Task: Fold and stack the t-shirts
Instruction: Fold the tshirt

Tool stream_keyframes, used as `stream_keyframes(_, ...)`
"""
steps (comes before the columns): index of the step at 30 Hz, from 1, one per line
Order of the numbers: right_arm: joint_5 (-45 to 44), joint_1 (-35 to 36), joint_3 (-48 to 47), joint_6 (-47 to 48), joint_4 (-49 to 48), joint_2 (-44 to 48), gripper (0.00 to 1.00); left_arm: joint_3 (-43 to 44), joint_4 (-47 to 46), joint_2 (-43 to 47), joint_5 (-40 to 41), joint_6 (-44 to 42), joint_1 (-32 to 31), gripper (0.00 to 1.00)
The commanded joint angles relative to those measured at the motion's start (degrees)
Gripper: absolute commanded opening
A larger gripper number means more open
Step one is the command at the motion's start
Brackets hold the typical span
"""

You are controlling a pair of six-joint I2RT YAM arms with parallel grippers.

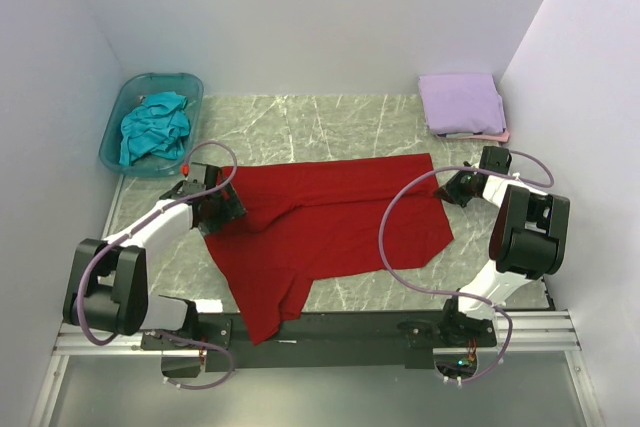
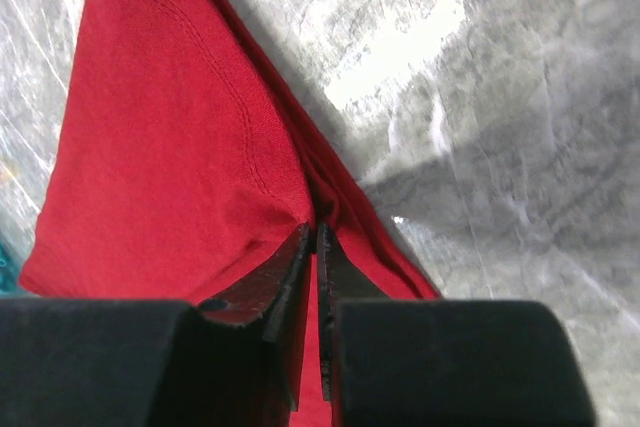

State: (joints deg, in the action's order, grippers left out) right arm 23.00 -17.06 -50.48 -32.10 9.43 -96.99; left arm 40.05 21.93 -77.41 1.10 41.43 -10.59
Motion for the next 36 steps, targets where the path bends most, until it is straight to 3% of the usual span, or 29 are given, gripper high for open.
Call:
stream_keyframes(1,-2.3,1.1,-0.4,0.5,1.2,5.3,0.15,-0.1,-1.0,2.5,-1.8,0.6,-0.2,0.80)
stream_keyframes(6,-13.7,3.3,1.9,-0.9,3.7,15.6,0.19,-0.9,-0.1,4.0,-1.3,0.3,-0.2,0.79)
stream_keyframes(9,-17.0,7.2,1.9,-0.2,5.5,19.5,0.29,-1.4,-0.1,5.7,-1.2,0.6,-0.2,0.81)
stream_keyframes(12,-17.9,12.7,1.3,-0.1,7.7,20.7,0.39,-1.5,0.0,6.2,-1.3,0.5,-0.2,0.83)
stream_keyframes(15,-10.3,16.8,2.7,-1.9,4.3,21.0,0.48,-1.3,0.1,6.0,-1.2,0.1,-0.2,0.85)
stream_keyframes(17,-3.6,25.0,2.8,-3.0,-0.1,19.2,0.53,-1.4,-0.2,5.6,-1.3,-0.1,-0.2,0.86)
stream_keyframes(20,-3.6,33.2,0.8,-4.1,-2.7,15.3,0.55,-1.1,-0.4,4.7,-1.3,-0.1,-0.2,0.87)
stream_keyframes(26,1.1,37.3,2.5,-13.3,-15.5,8.8,0.62,-1.3,-1.7,4.4,-1.3,0.0,-0.2,0.88)
stream_keyframes(36,6.4,51.6,-2.3,-24.0,-41.1,-8.9,0.69,1.6,-2.7,0.4,-2.2,-3.5,-0.2,0.90)
